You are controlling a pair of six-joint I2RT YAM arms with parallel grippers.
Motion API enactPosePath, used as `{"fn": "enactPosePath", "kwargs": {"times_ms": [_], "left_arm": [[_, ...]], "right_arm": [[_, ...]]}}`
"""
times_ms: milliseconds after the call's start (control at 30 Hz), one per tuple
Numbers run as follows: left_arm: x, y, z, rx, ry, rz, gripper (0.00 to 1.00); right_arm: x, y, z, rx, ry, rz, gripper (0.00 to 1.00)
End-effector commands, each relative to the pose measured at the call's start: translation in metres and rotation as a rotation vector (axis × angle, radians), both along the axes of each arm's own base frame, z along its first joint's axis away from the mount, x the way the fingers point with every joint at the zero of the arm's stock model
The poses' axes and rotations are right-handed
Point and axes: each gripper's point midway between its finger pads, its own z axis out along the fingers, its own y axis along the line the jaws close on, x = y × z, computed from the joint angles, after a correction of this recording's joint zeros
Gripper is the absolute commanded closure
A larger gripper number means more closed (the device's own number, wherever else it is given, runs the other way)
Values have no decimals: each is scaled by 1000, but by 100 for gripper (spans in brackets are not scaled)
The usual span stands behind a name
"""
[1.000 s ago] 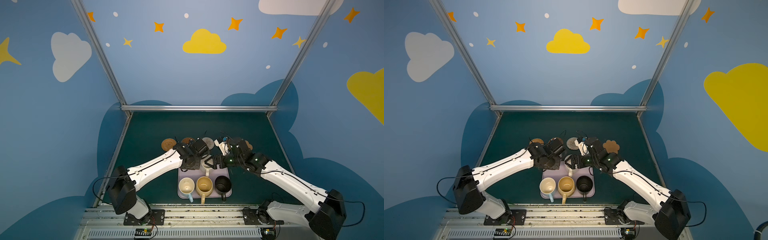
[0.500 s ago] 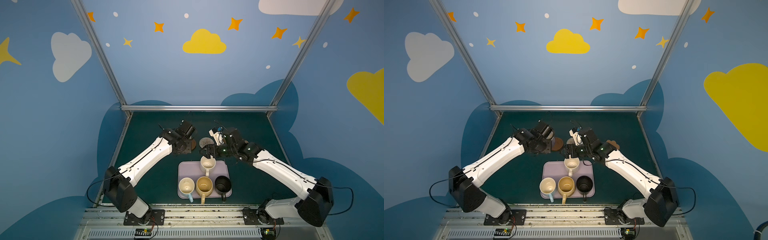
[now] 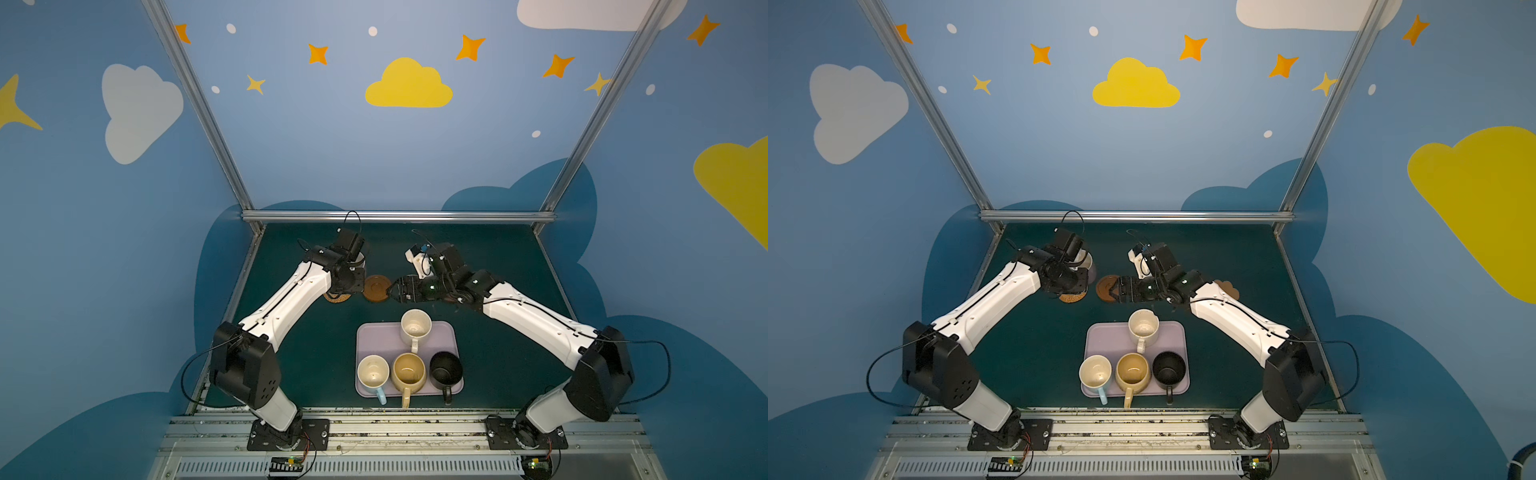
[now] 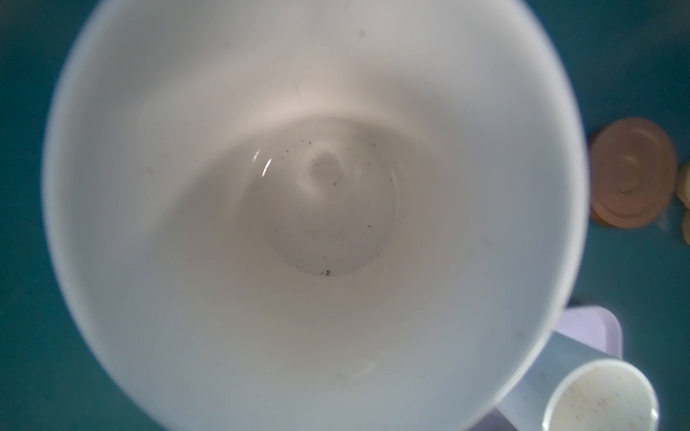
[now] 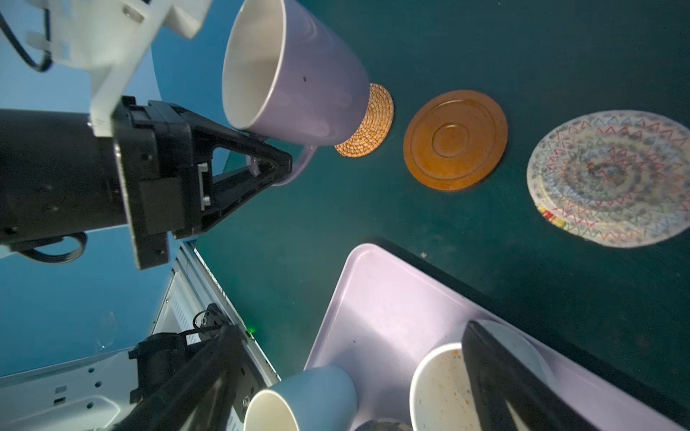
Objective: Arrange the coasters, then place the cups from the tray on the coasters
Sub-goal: 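Carry the lilac mug over the rattan coaster with the left gripper while the right follows, then lower the lilac mug onto the rattan coaster and open the left gripper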
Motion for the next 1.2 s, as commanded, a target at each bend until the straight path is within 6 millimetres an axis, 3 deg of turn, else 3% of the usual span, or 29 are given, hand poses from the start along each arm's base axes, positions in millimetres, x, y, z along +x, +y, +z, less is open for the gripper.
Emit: {"fn": "enactPosePath", "kwargs": {"times_ms": [0,400,767,1167], "left_arm": [[25,2,5,7,-91,-45,96],[53,25,-33,30,-46,-15,96],[56,45,-63,92,9,18,96],[52,60,-80,120,49,47,96]], "right_arm": [[11,13,11,41,-10,-19,8],[31,47,-12,31,71,-10,8],[29,65,-27,20,113,22,8],[24,75,-34,-10,136,67,8]]}}
